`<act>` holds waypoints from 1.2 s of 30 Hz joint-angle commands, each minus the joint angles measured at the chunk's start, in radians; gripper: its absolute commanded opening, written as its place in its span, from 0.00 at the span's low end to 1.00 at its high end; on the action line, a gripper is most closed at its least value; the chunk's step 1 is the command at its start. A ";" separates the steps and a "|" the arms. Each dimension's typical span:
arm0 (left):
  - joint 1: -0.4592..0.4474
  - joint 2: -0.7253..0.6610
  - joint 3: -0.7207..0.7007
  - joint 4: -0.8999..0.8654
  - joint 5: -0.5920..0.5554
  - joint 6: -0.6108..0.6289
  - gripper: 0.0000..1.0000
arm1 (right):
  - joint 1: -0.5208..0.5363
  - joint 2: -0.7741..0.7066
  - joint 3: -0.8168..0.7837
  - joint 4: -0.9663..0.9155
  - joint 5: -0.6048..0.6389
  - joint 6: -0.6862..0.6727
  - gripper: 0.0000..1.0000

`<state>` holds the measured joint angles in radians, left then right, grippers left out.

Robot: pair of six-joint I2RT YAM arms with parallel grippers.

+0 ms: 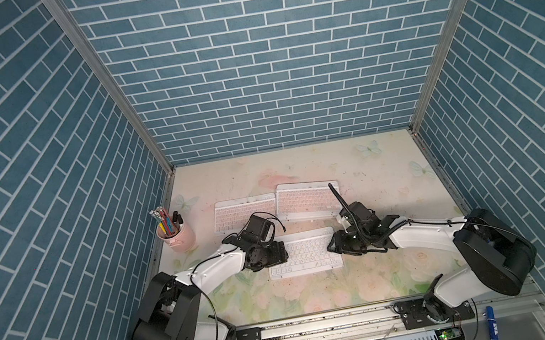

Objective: Stack the numeric keypads
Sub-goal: Pick up the numeric keypad from the center of the board.

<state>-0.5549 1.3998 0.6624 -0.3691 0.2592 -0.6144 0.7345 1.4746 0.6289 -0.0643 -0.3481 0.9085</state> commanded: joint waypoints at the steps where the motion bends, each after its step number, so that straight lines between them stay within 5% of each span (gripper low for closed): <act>1: -0.011 -0.001 -0.020 0.021 0.032 -0.007 0.80 | 0.011 0.008 -0.017 0.114 -0.061 0.091 0.53; 14: -0.037 0.010 -0.035 0.045 0.055 -0.027 0.80 | 0.009 -0.066 -0.116 0.530 -0.237 0.294 0.53; 36: -0.042 -0.042 -0.068 0.065 0.115 -0.017 0.80 | 0.009 -0.167 -0.136 0.491 -0.384 0.255 0.53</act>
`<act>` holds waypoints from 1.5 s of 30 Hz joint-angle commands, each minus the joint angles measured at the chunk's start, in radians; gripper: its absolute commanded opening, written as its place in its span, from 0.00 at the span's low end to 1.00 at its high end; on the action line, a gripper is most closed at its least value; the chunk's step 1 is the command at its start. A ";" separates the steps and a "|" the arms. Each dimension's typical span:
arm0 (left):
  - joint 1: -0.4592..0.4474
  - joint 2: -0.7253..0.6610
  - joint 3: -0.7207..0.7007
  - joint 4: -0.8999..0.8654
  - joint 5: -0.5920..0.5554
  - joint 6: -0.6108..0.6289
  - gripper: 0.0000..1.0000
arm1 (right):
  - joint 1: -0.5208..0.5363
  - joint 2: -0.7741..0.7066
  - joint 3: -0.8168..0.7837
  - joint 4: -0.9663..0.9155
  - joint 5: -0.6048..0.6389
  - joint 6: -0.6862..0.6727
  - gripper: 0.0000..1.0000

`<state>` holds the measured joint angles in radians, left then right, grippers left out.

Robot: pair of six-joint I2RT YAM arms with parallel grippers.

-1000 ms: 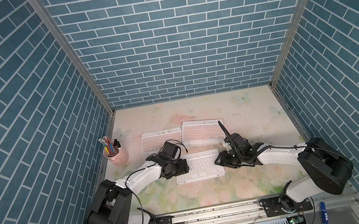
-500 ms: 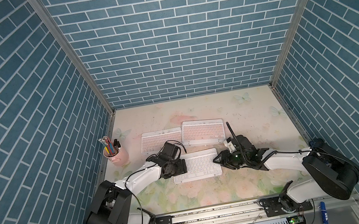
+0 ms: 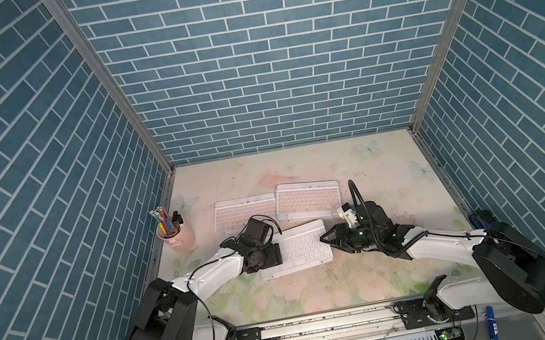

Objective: Stack the numeric keypads
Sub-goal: Pick up the numeric keypad from the center of the board.

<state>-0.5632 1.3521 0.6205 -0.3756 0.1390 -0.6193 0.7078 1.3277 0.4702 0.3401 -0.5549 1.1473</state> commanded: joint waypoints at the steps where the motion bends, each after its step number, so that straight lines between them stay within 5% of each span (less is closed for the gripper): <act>1: -0.033 0.002 -0.029 0.074 0.241 -0.011 0.80 | 0.035 -0.023 0.023 0.086 -0.188 0.018 0.53; 11: -0.034 -0.041 -0.051 0.105 0.317 0.003 0.80 | 0.037 -0.092 0.022 0.041 -0.252 0.012 0.53; 18: -0.034 -0.066 -0.051 0.081 0.279 -0.006 0.80 | 0.036 -0.129 0.038 -0.127 -0.183 -0.056 0.46; 24: -0.030 -0.099 -0.042 0.064 0.208 -0.038 0.80 | 0.030 -0.137 0.070 -0.280 -0.139 -0.131 0.27; 27: -0.028 -0.110 -0.017 0.037 0.188 -0.039 0.80 | 0.021 -0.130 0.076 -0.310 -0.127 -0.149 0.01; 45: 0.137 -0.209 0.177 -0.182 0.168 0.004 0.81 | -0.270 -0.108 0.304 -0.372 -0.286 -0.297 0.00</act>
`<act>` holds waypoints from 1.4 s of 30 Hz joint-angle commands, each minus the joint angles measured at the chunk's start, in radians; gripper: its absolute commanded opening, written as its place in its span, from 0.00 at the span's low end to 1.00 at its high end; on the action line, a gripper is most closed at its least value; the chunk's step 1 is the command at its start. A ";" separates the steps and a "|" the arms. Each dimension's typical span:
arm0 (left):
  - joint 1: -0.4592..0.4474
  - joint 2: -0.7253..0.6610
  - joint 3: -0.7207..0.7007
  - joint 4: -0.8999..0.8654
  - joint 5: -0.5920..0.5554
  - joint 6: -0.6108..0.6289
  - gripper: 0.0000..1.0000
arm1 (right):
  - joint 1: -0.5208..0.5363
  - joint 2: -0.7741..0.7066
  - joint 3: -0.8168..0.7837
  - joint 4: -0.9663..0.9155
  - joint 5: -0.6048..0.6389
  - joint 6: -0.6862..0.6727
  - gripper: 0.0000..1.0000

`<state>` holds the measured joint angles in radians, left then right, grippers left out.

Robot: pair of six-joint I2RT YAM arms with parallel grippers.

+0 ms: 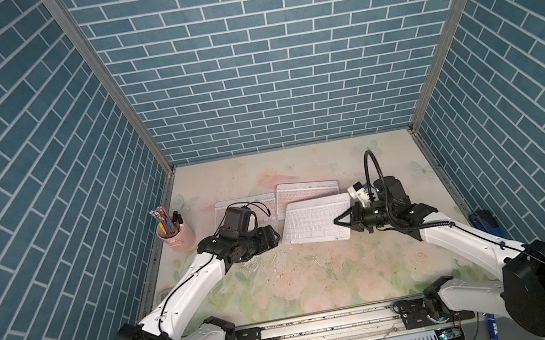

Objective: Stack the numeric keypads
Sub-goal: Pick up the numeric keypad from the center of the board, then place the numeric keypad at the numeric keypad.

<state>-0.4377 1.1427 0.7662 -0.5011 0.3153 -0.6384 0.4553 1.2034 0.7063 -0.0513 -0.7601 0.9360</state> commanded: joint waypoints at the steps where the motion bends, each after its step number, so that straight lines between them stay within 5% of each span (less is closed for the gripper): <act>1: 0.014 0.003 0.036 -0.057 -0.004 0.025 0.81 | -0.025 0.032 0.084 0.028 -0.088 -0.097 0.00; 14: 0.021 0.032 0.038 -0.020 0.004 0.019 0.81 | -0.105 0.283 0.278 0.127 -0.185 -0.150 0.00; 42: 0.022 0.079 0.021 0.001 0.013 0.025 0.81 | -0.161 0.578 0.389 0.123 -0.227 -0.223 0.00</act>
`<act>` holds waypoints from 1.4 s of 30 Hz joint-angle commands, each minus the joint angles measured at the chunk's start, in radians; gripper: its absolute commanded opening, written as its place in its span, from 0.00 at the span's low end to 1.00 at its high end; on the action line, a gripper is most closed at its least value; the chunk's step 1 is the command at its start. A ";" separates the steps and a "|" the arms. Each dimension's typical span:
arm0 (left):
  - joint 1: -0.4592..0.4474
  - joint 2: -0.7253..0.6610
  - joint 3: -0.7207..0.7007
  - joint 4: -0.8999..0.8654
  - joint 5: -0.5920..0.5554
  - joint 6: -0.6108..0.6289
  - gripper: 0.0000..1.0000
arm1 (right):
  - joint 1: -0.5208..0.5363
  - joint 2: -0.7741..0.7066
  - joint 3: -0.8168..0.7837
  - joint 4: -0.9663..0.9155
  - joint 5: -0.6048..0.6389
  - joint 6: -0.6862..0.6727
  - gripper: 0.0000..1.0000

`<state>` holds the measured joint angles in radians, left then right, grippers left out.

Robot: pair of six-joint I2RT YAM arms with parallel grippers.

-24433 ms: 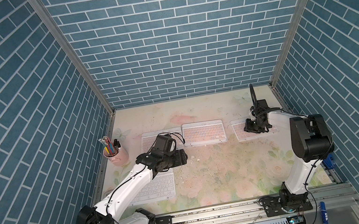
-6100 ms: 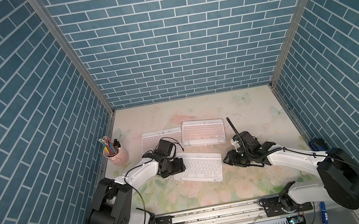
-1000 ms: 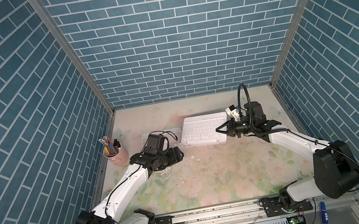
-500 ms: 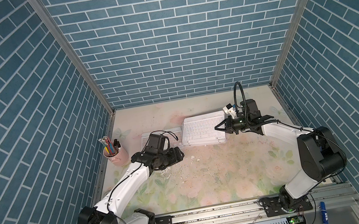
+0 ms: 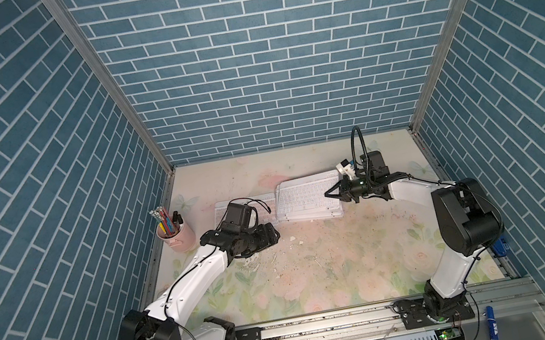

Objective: Stack the numeric keypads
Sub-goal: Place the numeric keypad at the numeric keypad.

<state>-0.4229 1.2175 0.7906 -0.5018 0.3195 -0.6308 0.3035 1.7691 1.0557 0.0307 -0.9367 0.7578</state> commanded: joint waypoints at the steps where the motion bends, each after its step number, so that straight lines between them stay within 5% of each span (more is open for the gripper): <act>1: 0.006 0.005 -0.006 0.002 0.006 0.017 0.81 | -0.013 0.017 0.044 0.037 -0.052 -0.045 0.00; 5: 0.006 0.009 -0.013 0.009 0.009 0.014 0.81 | -0.031 0.041 0.059 0.025 -0.067 -0.047 0.05; 11: 0.007 0.017 -0.017 0.018 0.012 0.014 0.81 | -0.051 0.069 0.088 -0.036 -0.080 -0.080 0.28; 31: 0.007 0.022 -0.043 0.044 0.019 0.009 0.81 | -0.057 0.156 0.198 -0.244 -0.079 -0.202 0.22; 42: 0.006 0.010 -0.053 0.047 0.018 0.007 0.81 | -0.057 0.185 0.261 -0.378 0.020 -0.269 0.43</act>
<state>-0.4229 1.2350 0.7536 -0.4549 0.3378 -0.6315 0.2478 1.9373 1.2762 -0.2859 -0.9581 0.5522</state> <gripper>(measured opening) 0.809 0.410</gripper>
